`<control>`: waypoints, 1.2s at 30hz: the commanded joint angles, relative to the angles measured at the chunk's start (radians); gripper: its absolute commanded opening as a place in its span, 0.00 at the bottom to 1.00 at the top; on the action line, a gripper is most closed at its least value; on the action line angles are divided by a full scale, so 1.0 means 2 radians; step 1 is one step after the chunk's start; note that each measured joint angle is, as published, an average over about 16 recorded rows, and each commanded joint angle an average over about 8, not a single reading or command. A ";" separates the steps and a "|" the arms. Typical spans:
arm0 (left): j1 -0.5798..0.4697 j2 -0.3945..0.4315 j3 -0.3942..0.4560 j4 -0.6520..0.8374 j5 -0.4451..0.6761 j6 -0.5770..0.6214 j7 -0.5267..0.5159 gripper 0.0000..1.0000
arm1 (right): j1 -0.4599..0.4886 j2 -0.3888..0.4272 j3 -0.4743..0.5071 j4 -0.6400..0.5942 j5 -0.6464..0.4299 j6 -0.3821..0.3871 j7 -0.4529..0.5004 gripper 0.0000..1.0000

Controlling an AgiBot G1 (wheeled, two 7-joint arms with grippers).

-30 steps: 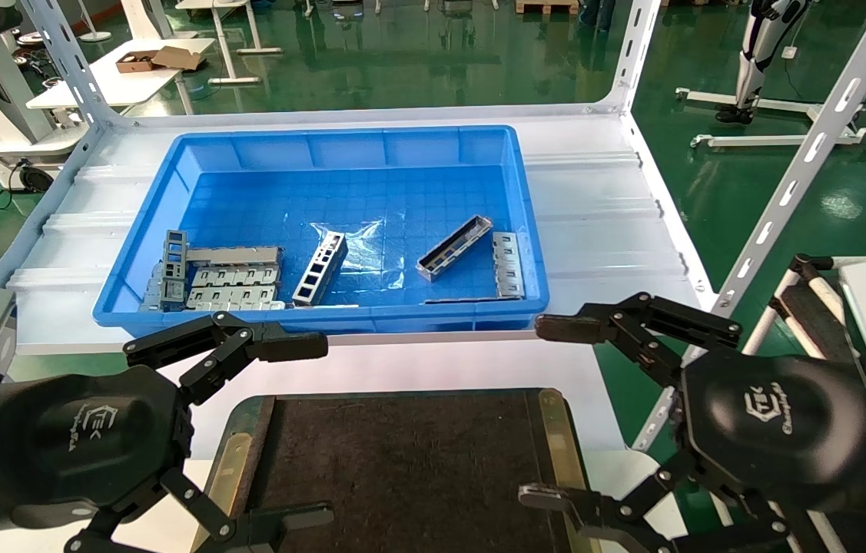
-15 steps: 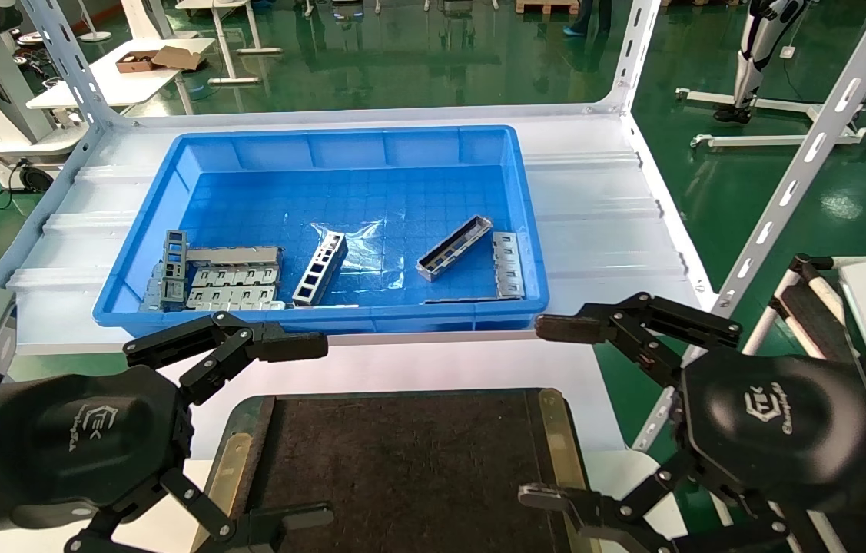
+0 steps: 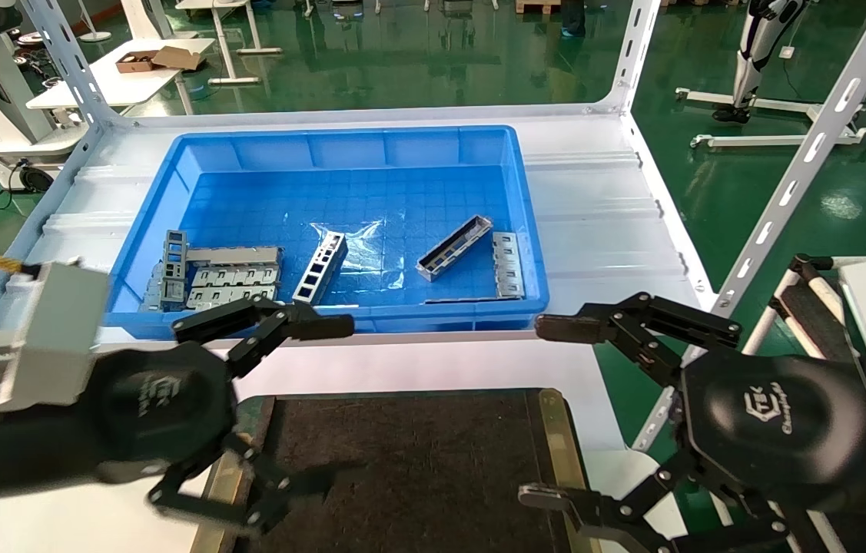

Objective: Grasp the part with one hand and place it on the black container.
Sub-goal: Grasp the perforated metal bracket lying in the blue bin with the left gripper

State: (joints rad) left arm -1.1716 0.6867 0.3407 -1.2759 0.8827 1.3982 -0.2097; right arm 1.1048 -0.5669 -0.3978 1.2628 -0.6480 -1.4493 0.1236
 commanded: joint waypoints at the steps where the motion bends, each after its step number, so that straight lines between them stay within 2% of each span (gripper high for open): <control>1: -0.009 0.007 0.007 -0.001 0.017 -0.010 -0.003 1.00 | 0.000 0.000 0.000 0.000 0.000 0.000 0.000 1.00; 7: -0.075 0.060 0.039 0.058 0.088 -0.035 -0.002 1.00 | 0.000 0.000 0.000 0.000 0.000 0.000 0.000 1.00; 16: -0.167 0.150 0.083 0.201 0.178 -0.070 0.031 1.00 | 0.000 0.000 0.000 0.000 0.000 0.000 0.000 1.00; 30: -0.258 0.290 0.119 0.427 0.251 -0.164 0.087 1.00 | 0.000 0.000 0.000 0.000 0.000 0.000 0.000 1.00; 36: -0.278 0.330 0.131 0.498 0.265 -0.200 0.110 1.00 | 0.000 0.000 0.000 0.000 0.000 0.000 0.000 1.00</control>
State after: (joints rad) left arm -1.7136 1.3320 0.6071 -0.3108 1.4034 1.0017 0.0023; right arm 1.1049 -0.5669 -0.3980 1.2628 -0.6479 -1.4493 0.1235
